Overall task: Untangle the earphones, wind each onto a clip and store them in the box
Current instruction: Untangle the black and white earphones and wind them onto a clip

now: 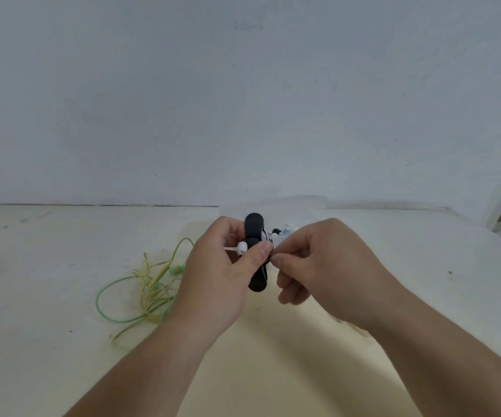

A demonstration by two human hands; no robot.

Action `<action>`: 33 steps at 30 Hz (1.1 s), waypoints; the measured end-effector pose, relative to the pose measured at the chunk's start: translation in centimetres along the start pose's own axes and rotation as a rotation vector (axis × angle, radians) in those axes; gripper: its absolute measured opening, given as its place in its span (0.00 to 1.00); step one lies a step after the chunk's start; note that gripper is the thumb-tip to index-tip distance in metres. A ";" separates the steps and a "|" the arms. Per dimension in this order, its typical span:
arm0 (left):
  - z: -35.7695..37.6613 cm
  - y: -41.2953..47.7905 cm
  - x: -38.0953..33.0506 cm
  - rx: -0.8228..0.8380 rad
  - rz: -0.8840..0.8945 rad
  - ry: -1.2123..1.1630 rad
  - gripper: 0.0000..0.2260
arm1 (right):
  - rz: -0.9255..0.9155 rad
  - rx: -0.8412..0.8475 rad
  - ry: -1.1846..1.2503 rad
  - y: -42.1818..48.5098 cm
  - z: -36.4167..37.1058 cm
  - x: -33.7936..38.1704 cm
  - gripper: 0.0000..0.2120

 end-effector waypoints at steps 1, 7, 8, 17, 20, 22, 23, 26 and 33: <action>0.0 0.0 0.0 0.002 -0.011 -0.018 0.04 | 0.001 -0.020 0.031 0.0 0.0 0.1 0.09; 0.0 0.0 0.2 0.149 -0.059 -0.074 0.06 | 0.002 -0.111 0.108 0.2 -0.5 -0.1 0.04; 0.0 0.0 0.2 0.168 -0.057 -0.081 0.07 | -0.004 -0.117 0.120 0.2 -0.6 -0.1 0.03; 0.2 0.2 0.1 0.246 -0.039 0.006 0.11 | -0.008 -0.164 0.122 0.3 -1.0 -0.6 0.04; 0.6 0.1 -0.6 0.259 0.006 0.152 0.10 | 0.001 -0.205 0.038 0.5 -1.0 -0.8 0.06; 1.1 0.0 -0.9 0.250 0.029 0.212 0.09 | -0.009 -0.240 -0.014 0.5 -1.2 -0.8 0.07; 1.3 0.0 -1.1 0.244 0.032 0.232 0.08 | -0.019 -0.252 -0.029 0.4 -1.3 -0.8 0.07; 1.6 -0.1 -0.8 0.235 0.047 0.322 0.05 | -0.070 -0.242 -0.104 0.3 -1.0 -0.7 0.09; 0.4 -0.6 0.9 0.325 -0.146 0.093 0.05 | -0.133 -0.093 -0.072 0.9 0.8 -1.3 0.08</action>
Point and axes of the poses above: each hand's wrist, its own y-axis towards the middle knuckle, its own z-axis out of the palm, x = y × z, the point moved 3 cm from there along y, towards the middle knuckle, and after that the axes turned 14 degrees about -y, right-handed, at the moved point
